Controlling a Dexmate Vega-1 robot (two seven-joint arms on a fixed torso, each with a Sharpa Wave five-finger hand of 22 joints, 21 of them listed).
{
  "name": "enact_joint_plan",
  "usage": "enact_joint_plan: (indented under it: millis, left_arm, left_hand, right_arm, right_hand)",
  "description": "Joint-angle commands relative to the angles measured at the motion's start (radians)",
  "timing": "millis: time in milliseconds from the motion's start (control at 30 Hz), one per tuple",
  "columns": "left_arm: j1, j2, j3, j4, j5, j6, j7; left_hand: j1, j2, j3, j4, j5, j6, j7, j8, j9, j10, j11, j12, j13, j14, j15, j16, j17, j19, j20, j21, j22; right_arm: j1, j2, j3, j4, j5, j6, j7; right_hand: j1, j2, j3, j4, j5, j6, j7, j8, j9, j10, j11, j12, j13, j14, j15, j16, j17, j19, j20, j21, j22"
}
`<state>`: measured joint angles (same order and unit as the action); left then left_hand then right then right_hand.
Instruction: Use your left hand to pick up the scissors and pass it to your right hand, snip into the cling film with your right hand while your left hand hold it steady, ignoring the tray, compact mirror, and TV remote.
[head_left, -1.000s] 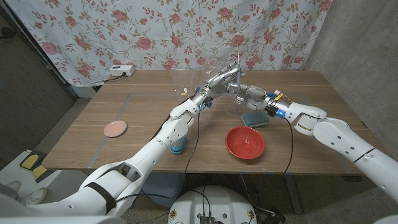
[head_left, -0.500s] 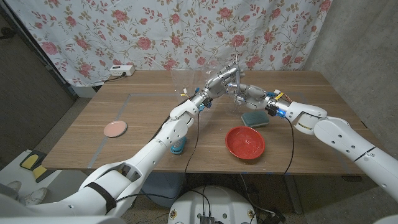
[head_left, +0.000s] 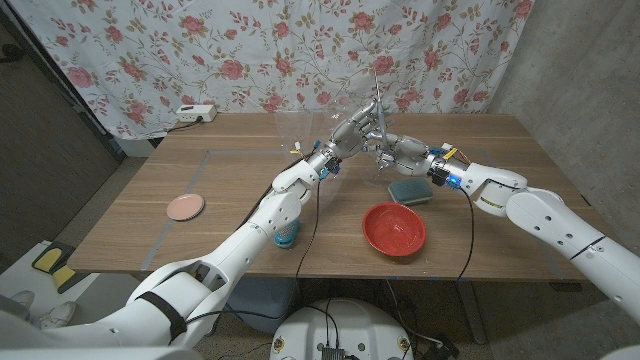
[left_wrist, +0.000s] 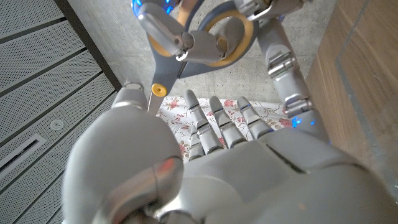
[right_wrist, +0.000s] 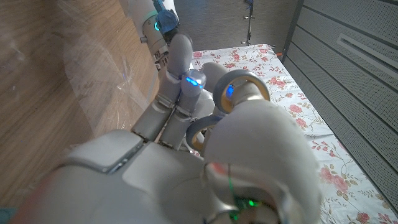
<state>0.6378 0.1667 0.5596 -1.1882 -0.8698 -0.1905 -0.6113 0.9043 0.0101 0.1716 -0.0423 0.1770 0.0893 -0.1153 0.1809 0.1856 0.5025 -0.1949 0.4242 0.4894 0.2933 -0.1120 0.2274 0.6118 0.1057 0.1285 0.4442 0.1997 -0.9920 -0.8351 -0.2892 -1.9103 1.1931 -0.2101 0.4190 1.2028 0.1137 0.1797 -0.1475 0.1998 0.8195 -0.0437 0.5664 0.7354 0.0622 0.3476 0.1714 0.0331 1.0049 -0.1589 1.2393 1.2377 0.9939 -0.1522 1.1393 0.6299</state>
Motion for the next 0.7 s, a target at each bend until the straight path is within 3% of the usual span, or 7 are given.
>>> enact_joint_plan:
  millis: [33, 100, 167, 267, 700]
  left_arm:
    - [-0.006, 0.007, 0.003, 0.025, 0.002, -0.028, -0.068]
    - [-0.005, 0.007, 0.002, 0.028, 0.002, -0.036, -0.078]
    - [0.008, 0.016, -0.005, 0.009, 0.005, -0.053, -0.075]
    - [0.028, 0.033, -0.018, -0.028, 0.009, -0.065, -0.047]
    - [0.078, 0.136, -0.055, -0.213, 0.024, -0.076, 0.045]
  left_hand:
    - [-0.073, -0.032, -0.035, 0.019, 0.0, -0.064, -0.006, -0.003, -0.001, -0.066, 0.018, -0.043, 0.008, -0.051, 0.021, -0.017, -0.021, -0.031, 0.018, -0.015, 0.003]
    - [-0.119, -0.054, -0.06, 0.033, 0.005, -0.091, 0.001, 0.0, -0.001, -0.11, 0.046, -0.069, 0.011, -0.082, 0.038, -0.023, -0.033, -0.042, 0.026, -0.023, 0.003]
    - [-0.164, -0.081, -0.088, 0.047, 0.012, -0.121, 0.003, -0.002, -0.002, -0.144, 0.056, -0.089, 0.015, -0.116, 0.055, -0.027, -0.041, -0.06, 0.035, -0.034, 0.003]
    - [-0.191, -0.092, -0.104, 0.057, 0.018, -0.133, 0.008, 0.0, -0.002, -0.175, 0.07, -0.105, 0.017, -0.137, 0.064, -0.029, -0.047, -0.067, 0.042, -0.04, 0.003]
    - [-0.222, -0.105, -0.125, 0.07, 0.029, -0.134, 0.006, 0.006, -0.003, -0.196, 0.075, -0.119, 0.019, -0.163, 0.078, -0.029, -0.056, -0.072, 0.041, -0.045, 0.003]
  right_arm:
    - [-0.006, 0.008, 0.008, 0.01, 0.022, -0.004, 0.017]
    - [-0.01, 0.008, 0.011, 0.006, 0.024, -0.005, 0.009]
    - [-0.015, 0.003, 0.017, 0.005, 0.031, -0.008, 0.01]
    - [-0.021, 0.0, 0.025, 0.007, 0.04, -0.012, 0.008]
    - [-0.036, -0.004, 0.06, 0.013, 0.081, -0.03, 0.001]
  right_hand:
    - [0.005, 0.004, 0.01, 0.0, -0.003, 0.002, -0.001, 0.009, 0.062, 0.858, -0.523, 1.135, 1.203, 0.002, -0.06, 0.009, 0.001, -0.004, -0.067, 0.008, -0.003]
    - [0.004, 0.004, 0.011, 0.0, -0.003, 0.001, 0.0, 0.009, 0.061, 0.857, -0.523, 1.139, 1.203, 0.001, -0.06, 0.012, 0.001, -0.006, -0.067, 0.009, -0.006]
    - [0.004, 0.004, 0.011, -0.001, -0.003, 0.001, 0.001, 0.01, 0.061, 0.855, -0.523, 1.142, 1.203, 0.0, -0.059, 0.014, 0.001, -0.005, -0.067, 0.011, -0.007]
    - [0.003, 0.004, 0.013, 0.0, -0.003, 0.001, 0.0, 0.012, 0.06, 0.853, -0.523, 1.148, 1.203, -0.003, -0.059, 0.016, 0.001, -0.006, -0.067, 0.013, -0.011]
    - [0.0, 0.006, 0.017, 0.001, -0.003, -0.005, -0.002, 0.018, 0.058, 0.841, -0.525, 1.162, 1.199, -0.01, -0.059, 0.025, -0.001, -0.01, -0.067, 0.02, -0.024]
